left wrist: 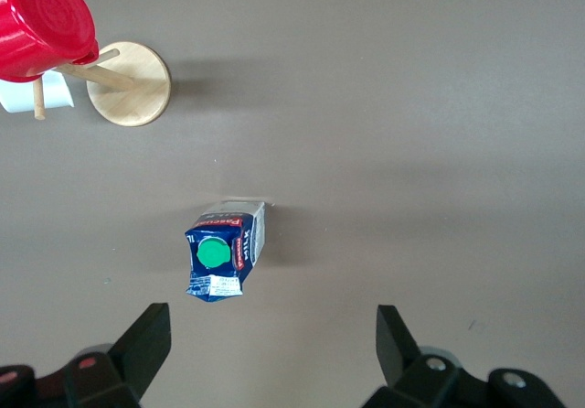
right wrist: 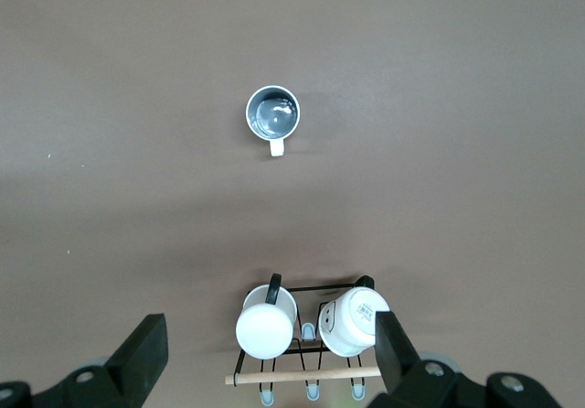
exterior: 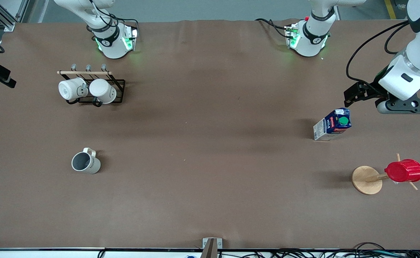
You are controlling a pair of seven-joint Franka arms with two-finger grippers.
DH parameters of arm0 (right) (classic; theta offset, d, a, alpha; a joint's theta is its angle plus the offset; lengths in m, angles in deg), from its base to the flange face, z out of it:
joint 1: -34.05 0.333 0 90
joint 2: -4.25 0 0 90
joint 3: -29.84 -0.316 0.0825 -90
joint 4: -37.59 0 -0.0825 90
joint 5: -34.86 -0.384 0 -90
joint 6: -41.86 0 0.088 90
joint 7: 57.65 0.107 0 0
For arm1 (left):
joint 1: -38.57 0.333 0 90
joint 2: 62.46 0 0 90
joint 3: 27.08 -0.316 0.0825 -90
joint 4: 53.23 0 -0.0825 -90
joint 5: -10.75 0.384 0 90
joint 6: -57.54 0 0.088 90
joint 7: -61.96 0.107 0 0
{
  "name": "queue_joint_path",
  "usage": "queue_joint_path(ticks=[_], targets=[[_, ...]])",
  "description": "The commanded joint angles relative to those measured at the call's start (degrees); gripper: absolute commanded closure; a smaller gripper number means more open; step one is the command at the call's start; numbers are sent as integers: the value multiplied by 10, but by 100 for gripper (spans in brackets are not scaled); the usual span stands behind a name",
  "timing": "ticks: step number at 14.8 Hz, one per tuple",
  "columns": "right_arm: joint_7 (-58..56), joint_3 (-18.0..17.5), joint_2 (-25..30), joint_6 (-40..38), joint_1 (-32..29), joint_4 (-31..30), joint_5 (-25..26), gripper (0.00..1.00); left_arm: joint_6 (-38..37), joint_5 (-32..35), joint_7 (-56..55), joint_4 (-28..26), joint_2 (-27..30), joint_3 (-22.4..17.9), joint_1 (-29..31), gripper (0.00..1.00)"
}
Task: Place cup and milk on table
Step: 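Reach the right gripper to the white mug while the left gripper reaches the carton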
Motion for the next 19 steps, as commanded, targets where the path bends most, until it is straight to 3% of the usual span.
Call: queue_joint_path(ticks=[1, 9, 11, 14, 19], targets=[[-6, -2, 0, -10, -3, 8, 8, 0, 8, 5, 2, 5, -1, 2, 0, 1], [-9, -2, -7, 3, -4, -10, 7, 0, 5, 11, 1, 4, 15, 3, 0, 1], [-23, -2, -33, 26, -4, -22, 7, 0, 2, 11, 1, 3, 21, 3, 1, 1], [-54, 1, -72, 106, -7, -59, 7, 0, 1, 11, 3, 4, 22, 3, 5, 1], [-57, 1, -127, 308, -8, -174, 7, 0, -7, 12, 1, -2, 22, 2, 7, 1]])
